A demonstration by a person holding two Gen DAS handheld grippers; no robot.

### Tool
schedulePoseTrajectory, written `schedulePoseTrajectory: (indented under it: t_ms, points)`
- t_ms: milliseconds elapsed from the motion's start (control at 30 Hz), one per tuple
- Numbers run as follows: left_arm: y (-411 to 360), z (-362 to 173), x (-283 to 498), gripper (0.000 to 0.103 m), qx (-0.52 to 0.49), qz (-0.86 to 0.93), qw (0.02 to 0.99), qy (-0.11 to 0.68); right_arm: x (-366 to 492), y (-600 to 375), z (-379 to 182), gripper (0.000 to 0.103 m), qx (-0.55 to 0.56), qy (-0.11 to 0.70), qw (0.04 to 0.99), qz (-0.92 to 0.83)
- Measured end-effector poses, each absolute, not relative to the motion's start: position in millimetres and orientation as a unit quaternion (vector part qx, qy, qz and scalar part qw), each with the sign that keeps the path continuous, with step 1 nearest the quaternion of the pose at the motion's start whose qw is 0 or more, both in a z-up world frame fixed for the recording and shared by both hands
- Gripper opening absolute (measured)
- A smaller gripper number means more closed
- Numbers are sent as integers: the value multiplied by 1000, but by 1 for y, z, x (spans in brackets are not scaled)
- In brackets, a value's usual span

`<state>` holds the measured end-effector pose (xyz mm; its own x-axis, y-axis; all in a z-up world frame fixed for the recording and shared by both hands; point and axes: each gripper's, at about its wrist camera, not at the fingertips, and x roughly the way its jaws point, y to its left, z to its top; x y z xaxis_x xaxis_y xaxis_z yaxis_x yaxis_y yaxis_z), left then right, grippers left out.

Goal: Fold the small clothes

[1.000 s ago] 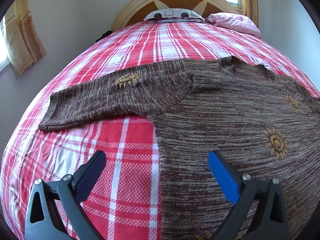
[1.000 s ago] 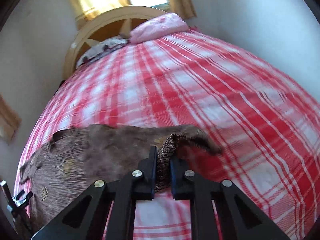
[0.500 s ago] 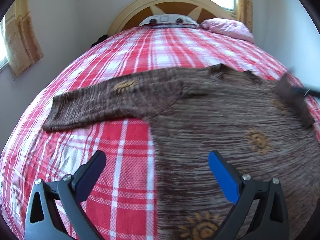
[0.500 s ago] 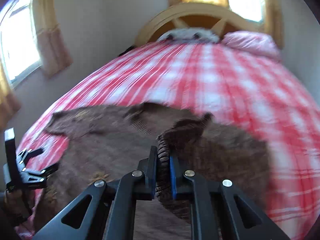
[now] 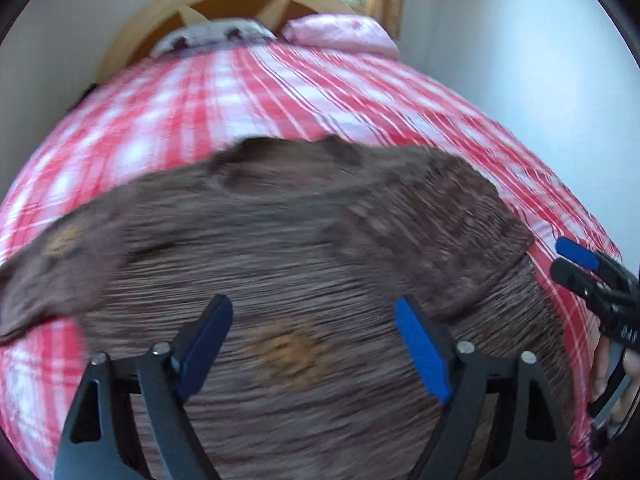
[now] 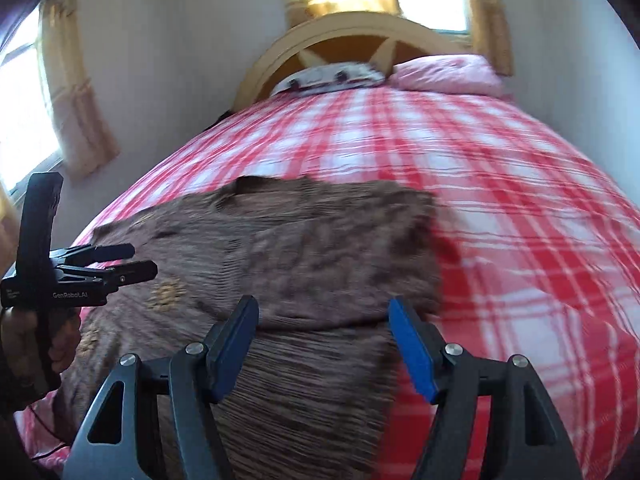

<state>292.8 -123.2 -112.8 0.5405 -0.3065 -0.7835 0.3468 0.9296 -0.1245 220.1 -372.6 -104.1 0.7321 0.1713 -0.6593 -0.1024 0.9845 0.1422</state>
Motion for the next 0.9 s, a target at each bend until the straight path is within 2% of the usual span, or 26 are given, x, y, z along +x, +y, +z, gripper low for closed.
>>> schedulePoseTrajectory:
  t_ms: [33, 67, 200, 367, 400, 433, 533, 800, 900]
  points:
    - [-132, -117, 297, 71, 21, -189, 872, 450, 216, -380, -107, 68, 53, 353, 932, 61]
    - [-139, -121, 302, 67, 18, -190, 867, 461, 210, -386, -108, 68, 58, 348, 934, 51]
    - [-158, -139, 316, 61, -14, -196, 839, 508, 204, -399, -126, 69, 65, 349, 934, 27]
    - [-168, -144, 325, 59, -48, -199, 837, 507, 205, -403, -126, 69, 75, 345, 935, 35]
    - [-168, -143, 325, 51, -64, -207, 838, 501, 202, -400, -126, 69, 75, 344, 935, 34]
    - [-174, -146, 329, 13, -68, -223, 830, 507, 202, -399, -126, 69, 77, 341, 936, 32]
    - [-177, -135, 329, 10, -54, -230, 835, 498, 198, -402, -126, 69, 84, 337, 937, 27]
    - [-132, -77, 320, 9, -31, -212, 876, 431, 201, -407, -130, 69, 93, 342, 935, 19]
    - [-121, -82, 333, 9, -22, -195, 879, 435, 203, -405, -132, 69, 89, 346, 934, 21]
